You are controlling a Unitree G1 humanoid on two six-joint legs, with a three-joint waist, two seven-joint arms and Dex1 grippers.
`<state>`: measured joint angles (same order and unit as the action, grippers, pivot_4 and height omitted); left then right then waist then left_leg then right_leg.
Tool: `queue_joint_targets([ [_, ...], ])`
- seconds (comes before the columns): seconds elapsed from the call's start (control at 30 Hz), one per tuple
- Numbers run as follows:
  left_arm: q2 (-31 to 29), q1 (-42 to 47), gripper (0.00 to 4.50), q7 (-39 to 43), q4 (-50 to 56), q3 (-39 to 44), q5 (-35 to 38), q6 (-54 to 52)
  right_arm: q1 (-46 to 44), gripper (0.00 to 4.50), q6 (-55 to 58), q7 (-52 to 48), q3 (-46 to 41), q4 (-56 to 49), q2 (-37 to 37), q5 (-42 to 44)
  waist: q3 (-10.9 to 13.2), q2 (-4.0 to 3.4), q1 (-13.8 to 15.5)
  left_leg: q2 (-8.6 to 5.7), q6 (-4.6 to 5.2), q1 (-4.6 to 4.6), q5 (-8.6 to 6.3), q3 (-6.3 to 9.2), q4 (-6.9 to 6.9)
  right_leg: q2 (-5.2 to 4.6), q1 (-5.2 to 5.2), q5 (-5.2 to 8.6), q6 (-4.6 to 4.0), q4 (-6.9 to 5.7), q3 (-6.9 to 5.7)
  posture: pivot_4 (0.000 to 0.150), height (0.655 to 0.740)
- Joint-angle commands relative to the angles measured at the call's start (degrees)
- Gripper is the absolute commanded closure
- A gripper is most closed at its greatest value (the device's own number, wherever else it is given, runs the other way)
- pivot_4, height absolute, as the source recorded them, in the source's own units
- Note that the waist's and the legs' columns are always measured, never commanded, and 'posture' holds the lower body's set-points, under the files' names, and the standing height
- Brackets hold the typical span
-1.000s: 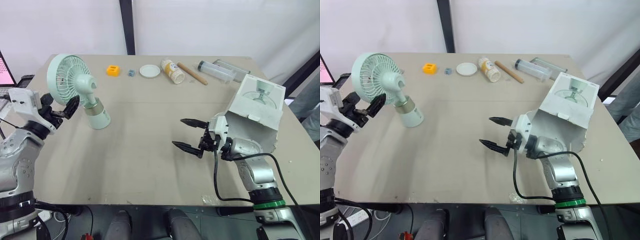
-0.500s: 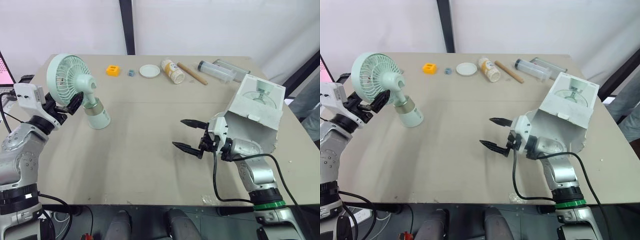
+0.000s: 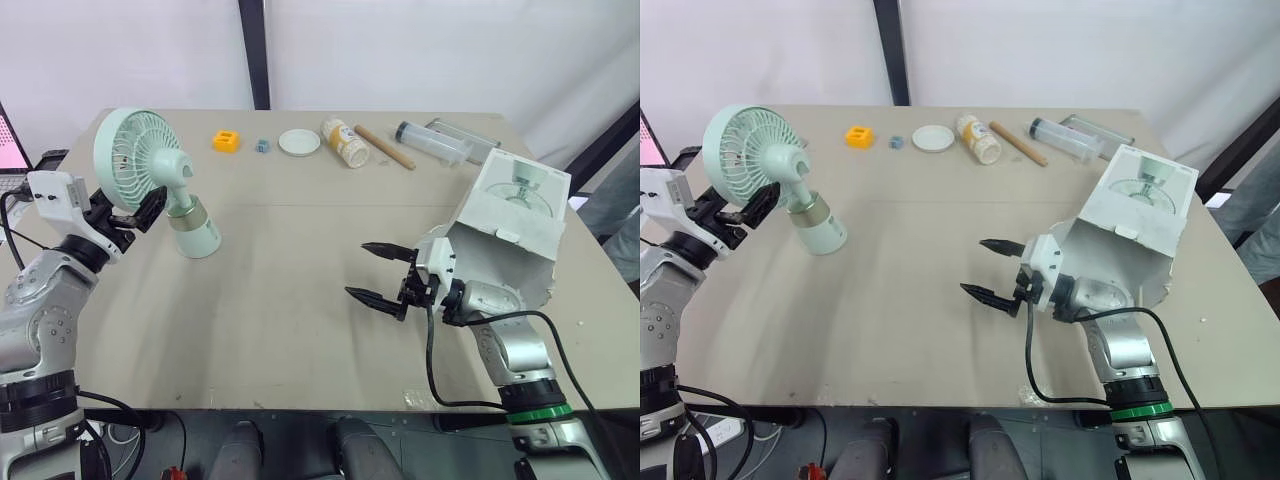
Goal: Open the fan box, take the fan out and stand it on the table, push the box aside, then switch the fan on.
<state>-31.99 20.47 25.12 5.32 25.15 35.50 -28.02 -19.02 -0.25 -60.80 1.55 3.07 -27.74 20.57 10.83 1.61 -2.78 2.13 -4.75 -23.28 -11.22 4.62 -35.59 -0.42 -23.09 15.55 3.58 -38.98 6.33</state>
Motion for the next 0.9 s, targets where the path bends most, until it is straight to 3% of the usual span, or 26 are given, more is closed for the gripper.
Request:
queue_joint_targets([
  [0.03, -0.65, 0.36, 0.0, 0.22, 1.1, 1.88, 0.91, 0.77, -0.43, 0.04, -1.19, -0.11, -0.51, -1.37, -0.44, 0.1, 0.0, 0.0, 0.0, 0.0, 0.0, 0.0, 0.0, 0.0, 0.0, 0.0, 0.0, 0.0, 0.0, 0.0, 0.0, 0.15, 0.74],
  [0.13, -0.71, 0.79, 0.0, 0.41, 0.71, 1.76, 1.18, 0.75, -0.31, 0.04, -1.23, -0.08, -0.55, -1.51, -0.36, 0.05, 0.0, 0.0, 0.0, 0.0, 0.0, 0.0, 0.0, 0.0, 0.0, 0.0, 0.0, 0.0, -0.01, 0.0, 0.0, 0.15, 0.74],
  [0.27, -0.88, 0.87, 1.03, 0.82, 0.39, 1.47, 1.3, 0.76, -0.03, 0.0, -1.19, 0.05, -0.56, -1.86, -0.29, 0.16, 0.0, 0.0, 0.0, 0.0, 0.0, 0.0, 0.0, 0.0, 0.0, 0.0, 0.0, 0.0, 0.0, 0.0, 0.0, 0.15, 0.74],
  [0.37, -1.01, 0.59, 2.28, 1.02, 0.53, 1.5, 1.2, 0.93, 0.28, 0.0, -1.12, 0.2, -0.64, -2.11, -0.33, 0.2, 0.0, 0.0, 0.0, 0.0, 0.0, 0.0, 0.0, 0.0, 0.0, 0.0, 0.0, -0.03, -0.05, 0.0, 0.0, 0.15, 0.74],
  [0.4, -1.05, 0.55, 2.48, 1.08, 0.47, 1.54, 1.11, 1.04, 0.36, 0.0, -1.1, 0.23, -0.66, -2.14, -0.36, 0.21, 0.0, 0.0, 0.0, 0.0, 0.0, 0.0, 0.0, 0.0, 0.0, 0.0, 0.0, -0.03, -0.05, 0.0, 0.0, 0.15, 0.74],
  [0.9, -0.51, 3.88, 2.55, 4.72, 2.75, -3.29, -0.39, 3.25, -2.09, 0.0, 4.81, 3.33, 0.09, -6.2, 1.3, 2.2, 0.01, 0.03, 0.03, -0.01, -0.01, -0.02, 0.01, 0.01, 0.0, -0.01, 0.0, -0.05, -0.09, 0.0, -0.01, 0.15, 0.74],
])
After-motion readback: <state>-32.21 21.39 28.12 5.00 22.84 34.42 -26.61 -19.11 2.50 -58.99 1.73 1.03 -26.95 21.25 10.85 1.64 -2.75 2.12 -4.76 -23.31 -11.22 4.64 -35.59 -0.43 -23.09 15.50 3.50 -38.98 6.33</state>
